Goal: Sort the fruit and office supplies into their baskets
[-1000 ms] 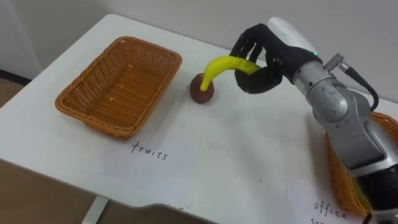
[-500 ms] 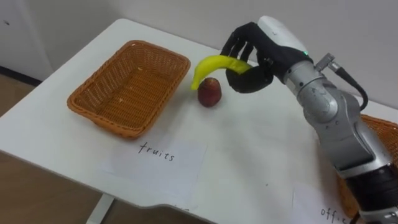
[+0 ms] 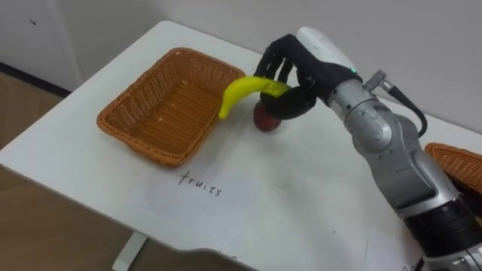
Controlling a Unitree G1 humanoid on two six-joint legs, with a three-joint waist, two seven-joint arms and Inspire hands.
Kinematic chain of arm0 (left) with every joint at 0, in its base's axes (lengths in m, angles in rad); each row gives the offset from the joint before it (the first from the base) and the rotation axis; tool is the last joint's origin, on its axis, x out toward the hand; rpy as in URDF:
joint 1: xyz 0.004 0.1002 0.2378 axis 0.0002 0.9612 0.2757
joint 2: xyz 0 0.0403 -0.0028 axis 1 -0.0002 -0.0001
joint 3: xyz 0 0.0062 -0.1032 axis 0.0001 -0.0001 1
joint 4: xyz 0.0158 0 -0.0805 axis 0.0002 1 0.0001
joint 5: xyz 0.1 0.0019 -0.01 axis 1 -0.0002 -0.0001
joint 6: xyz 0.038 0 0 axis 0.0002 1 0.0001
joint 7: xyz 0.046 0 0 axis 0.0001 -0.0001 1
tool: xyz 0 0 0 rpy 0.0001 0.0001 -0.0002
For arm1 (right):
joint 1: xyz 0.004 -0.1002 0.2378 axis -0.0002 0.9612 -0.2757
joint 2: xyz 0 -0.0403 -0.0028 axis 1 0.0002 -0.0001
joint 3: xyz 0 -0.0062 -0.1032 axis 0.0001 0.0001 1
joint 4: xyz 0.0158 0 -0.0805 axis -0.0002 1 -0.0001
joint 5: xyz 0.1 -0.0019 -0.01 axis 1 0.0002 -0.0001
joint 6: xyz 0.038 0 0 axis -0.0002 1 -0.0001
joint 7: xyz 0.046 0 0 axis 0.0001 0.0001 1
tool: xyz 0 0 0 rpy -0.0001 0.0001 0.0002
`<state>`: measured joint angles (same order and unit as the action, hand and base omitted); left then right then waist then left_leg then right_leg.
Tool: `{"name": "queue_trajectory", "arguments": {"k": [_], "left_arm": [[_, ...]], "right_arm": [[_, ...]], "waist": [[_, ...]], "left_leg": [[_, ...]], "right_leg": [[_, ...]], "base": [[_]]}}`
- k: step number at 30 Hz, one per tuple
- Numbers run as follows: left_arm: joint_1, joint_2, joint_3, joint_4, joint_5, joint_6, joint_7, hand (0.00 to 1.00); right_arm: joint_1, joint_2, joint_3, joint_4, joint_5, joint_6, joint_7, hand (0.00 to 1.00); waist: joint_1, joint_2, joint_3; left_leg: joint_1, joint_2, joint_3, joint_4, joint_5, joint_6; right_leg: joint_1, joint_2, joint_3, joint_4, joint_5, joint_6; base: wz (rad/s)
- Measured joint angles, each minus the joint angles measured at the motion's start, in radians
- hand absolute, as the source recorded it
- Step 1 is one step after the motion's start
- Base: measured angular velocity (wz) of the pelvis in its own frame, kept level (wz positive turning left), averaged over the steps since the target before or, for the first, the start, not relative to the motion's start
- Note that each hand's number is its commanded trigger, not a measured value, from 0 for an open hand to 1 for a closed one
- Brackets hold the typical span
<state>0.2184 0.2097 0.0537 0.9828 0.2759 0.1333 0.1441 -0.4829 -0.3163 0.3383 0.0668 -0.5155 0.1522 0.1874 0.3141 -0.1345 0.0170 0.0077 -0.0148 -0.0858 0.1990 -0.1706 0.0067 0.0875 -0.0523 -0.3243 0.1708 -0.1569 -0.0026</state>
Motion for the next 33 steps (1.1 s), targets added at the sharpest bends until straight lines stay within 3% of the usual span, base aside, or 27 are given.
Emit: {"name": "queue_trajectory", "arguments": {"k": [11, 17, 25, 33], "left_arm": [[0.01, 0.0, 0.001, 0.001, 0.0, 0.02, -0.027, 0.0], [0.011, 0.0, 0.001, 0.001, 0.001, 0.019, -0.025, 0.0], [0.014, 0.0, 0.002, -0.008, 0.002, 0.021, -0.025, 0.0], [0.039, -0.001, 0.002, -0.017, 0.012, 0.018, -0.026, 0.0]], "right_arm": [[-0.004, 0.001, 0.002, 0.012, 0.0, 0.002, -0.001, 1.0], [-0.041, 0.017, 0.002, 0.12, 0.002, 0.002, -0.007, 1.0], [-0.059, 0.033, 0.006, 0.157, 0.047, 0.001, -0.075, 1.0], [-0.059, 0.049, 0.045, 0.157, 0.079, -0.013, -0.111, 1.0]], "waist": [[0.028, -0.001, 0.0], [0.04, -0.001, 0.0], [0.076, -0.004, 0.0017], [0.085, -0.004, 0.0027]], "left_leg": [[-0.016, -0.002, -0.005, 0.006, 0.0, 0.0], [-0.019, -0.004, -0.011, 0.005, 0.0, 0.0], [-0.031, -0.015, -0.042, 0.007, 0.001, 0.002], [-0.033, -0.017, -0.056, 0.005, 0.001, 0.002]], "right_leg": [[-0.007, -0.002, -0.012, 0.0, -0.001, 0.002], [-0.006, -0.003, -0.022, 0.0, -0.002, 0.003], [-0.005, -0.011, -0.048, -0.001, -0.006, 0.009], [-0.002, -0.01, -0.051, -0.001, -0.009, 0.014]], "base": [[0.02], [0.04], [0.12], [0.05]]}}
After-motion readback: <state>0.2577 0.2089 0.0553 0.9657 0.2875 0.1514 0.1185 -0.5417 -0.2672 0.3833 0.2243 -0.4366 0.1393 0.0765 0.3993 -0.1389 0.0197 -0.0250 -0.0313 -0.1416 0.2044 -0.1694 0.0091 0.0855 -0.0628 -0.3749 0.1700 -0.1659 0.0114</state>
